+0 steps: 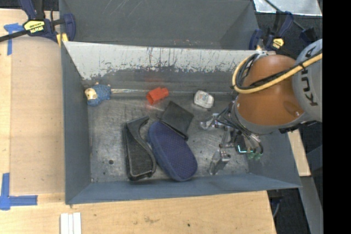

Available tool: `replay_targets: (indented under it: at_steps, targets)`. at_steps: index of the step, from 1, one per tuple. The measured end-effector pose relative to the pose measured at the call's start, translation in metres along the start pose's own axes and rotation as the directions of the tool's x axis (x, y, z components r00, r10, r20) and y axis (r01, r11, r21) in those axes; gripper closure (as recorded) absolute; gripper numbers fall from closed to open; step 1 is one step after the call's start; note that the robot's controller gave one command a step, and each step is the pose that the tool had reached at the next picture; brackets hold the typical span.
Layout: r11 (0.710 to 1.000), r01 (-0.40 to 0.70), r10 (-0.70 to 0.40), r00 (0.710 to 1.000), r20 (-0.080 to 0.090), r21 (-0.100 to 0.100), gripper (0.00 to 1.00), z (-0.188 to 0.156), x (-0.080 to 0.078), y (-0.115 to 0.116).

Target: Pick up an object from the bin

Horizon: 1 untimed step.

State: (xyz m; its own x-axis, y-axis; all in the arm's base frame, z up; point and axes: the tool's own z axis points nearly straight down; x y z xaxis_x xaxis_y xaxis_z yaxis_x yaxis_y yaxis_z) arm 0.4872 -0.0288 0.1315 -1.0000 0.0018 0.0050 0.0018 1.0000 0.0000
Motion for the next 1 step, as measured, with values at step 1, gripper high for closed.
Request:
replay_targets:
  at_steps: [1]
  targets:
    - [0.961,0.277,-0.277,0.961,0.0,0.007,0.0,0.0575,-0.082,0.0755]
